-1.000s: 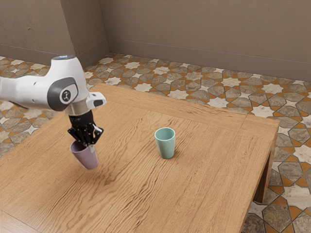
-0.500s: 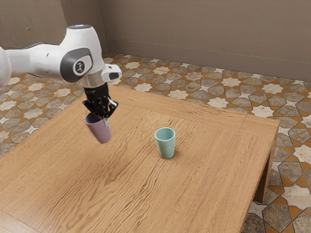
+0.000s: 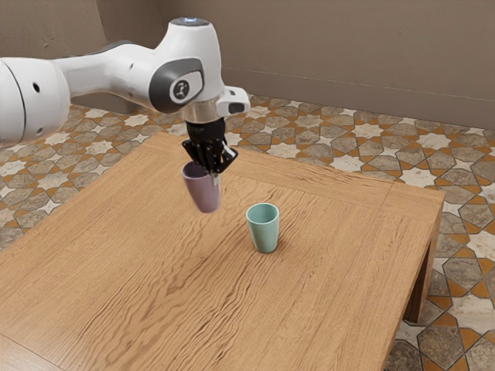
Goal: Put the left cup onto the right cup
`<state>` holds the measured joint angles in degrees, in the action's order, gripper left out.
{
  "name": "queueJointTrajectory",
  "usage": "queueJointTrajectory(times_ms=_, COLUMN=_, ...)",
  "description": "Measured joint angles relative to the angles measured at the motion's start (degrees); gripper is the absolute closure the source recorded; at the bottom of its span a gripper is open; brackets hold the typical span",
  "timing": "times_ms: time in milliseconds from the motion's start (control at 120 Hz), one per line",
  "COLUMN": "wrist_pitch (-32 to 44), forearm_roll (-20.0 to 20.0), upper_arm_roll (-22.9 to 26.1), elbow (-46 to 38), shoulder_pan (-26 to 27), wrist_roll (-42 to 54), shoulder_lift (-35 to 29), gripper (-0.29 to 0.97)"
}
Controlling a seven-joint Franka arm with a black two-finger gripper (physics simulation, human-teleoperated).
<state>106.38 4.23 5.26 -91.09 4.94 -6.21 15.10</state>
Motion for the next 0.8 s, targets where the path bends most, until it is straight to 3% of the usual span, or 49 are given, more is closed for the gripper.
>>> queueJointTrajectory(times_ms=800, wrist_pitch=-6.7, forearm_roll=5.4, upper_arm_roll=1.6, elbow=19.0, shoulder_pan=8.6, wrist_roll=-0.9, shoulder_lift=10.9, gripper=0.78)
